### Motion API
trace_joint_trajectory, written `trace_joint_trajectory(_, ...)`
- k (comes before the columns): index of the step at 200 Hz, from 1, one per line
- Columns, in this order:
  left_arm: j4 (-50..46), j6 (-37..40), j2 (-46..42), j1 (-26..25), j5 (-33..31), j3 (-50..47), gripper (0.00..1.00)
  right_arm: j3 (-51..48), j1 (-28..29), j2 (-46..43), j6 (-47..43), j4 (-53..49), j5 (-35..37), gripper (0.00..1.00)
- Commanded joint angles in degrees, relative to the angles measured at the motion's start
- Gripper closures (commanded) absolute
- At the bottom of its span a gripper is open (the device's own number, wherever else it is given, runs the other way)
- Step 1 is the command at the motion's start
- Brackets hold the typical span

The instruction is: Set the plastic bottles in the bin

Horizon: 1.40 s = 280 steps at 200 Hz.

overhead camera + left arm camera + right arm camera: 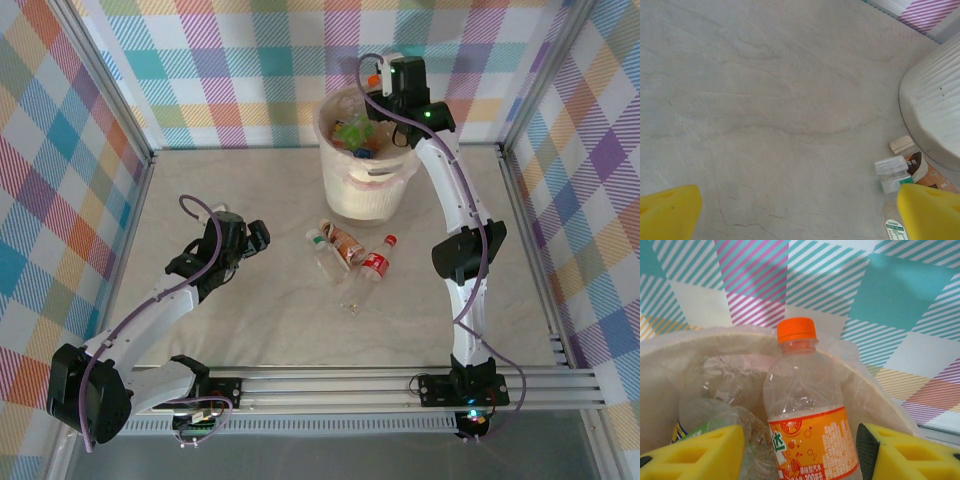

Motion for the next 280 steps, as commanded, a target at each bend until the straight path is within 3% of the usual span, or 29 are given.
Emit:
trace_joint_trajectory(1,0.55,-0.26,-0.08,1.03,-0.28,0.63,0.0,2.87,-0.16,0.72,2.93,4.35,-0.51,0.38)
trace_joint_trajectory(101,0.64,-0.29,1.47,1.03,-0.61,0.99,0.0,8.19,-1.95,8.58,5.42,8.12,-1.78,0.38)
trace_joint_trajectory(133,0.55,-0.42,2.08,1.03,-0.78,1.13,0.0,8.36,-2.29,8.76,5.09,4.01,-0.92,0.45)
trace_joint_trajectory(175,0.73,-0.51,2.39,1.03,-0.48,1.4,0.0,7.43,-2.29,5.9,3.71,-3.06,-2.39,0.61)
trace_joint_trajectory(248,0.64,-0.87,2.07,1.03,-0.23,1.07,0.0,4.59,-2.25,2.58,0.74,-6.7,-4.24,0.6)
trace_joint_trajectory(280,0.29,-0.52,1.67,1.03,-0.37,1.21,0.0,4.51,-2.29,2.78,1.39,-7.71,-5.04,0.54)
